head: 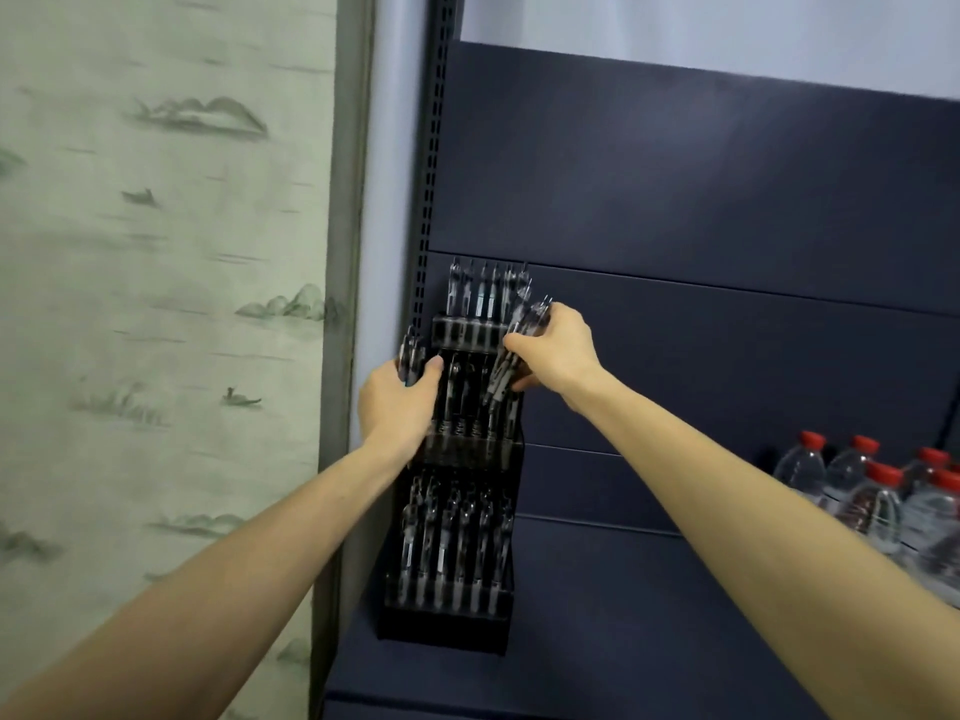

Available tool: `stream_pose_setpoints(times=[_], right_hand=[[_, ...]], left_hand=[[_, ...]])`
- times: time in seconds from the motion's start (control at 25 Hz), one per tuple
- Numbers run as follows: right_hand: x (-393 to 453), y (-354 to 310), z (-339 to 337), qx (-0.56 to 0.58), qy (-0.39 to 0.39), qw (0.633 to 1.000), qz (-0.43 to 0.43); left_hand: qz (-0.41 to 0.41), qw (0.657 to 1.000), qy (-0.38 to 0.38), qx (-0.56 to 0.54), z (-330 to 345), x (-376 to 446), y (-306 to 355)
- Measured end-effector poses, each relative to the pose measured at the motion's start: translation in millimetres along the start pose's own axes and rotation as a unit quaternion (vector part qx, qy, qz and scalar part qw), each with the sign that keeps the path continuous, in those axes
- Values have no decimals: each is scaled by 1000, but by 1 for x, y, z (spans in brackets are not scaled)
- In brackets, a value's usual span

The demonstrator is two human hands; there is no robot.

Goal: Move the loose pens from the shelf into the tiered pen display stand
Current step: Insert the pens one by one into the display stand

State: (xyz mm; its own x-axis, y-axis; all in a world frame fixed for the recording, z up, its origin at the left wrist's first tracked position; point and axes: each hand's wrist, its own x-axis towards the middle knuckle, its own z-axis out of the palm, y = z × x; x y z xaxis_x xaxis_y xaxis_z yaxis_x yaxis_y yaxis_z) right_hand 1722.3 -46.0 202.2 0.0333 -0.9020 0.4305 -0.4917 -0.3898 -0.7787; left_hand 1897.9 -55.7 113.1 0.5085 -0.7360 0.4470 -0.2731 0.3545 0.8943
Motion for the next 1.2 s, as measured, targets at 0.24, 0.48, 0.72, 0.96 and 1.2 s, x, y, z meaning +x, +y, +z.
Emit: stream_pose_setpoints(times=[0.24, 0.48, 0.72, 0.96, 1.2], right_hand=[[10, -8, 17, 10, -4, 1000, 29], [15, -17, 42, -30, -1, 999, 35], [16, -11, 51, -67, -17, 996, 53], [15, -7, 62, -141, -11, 989, 32], [18, 1, 66, -117, -7, 992, 38]], left_hand=[[9, 1000, 2, -4, -1, 15, -9], [6, 1000, 0, -12, -5, 24, -20], [10, 1000, -10, -16, -10, 24, -20], [9, 1000, -17, -9, -15, 19, -23], [4, 1000, -18, 4, -19, 22, -28]])
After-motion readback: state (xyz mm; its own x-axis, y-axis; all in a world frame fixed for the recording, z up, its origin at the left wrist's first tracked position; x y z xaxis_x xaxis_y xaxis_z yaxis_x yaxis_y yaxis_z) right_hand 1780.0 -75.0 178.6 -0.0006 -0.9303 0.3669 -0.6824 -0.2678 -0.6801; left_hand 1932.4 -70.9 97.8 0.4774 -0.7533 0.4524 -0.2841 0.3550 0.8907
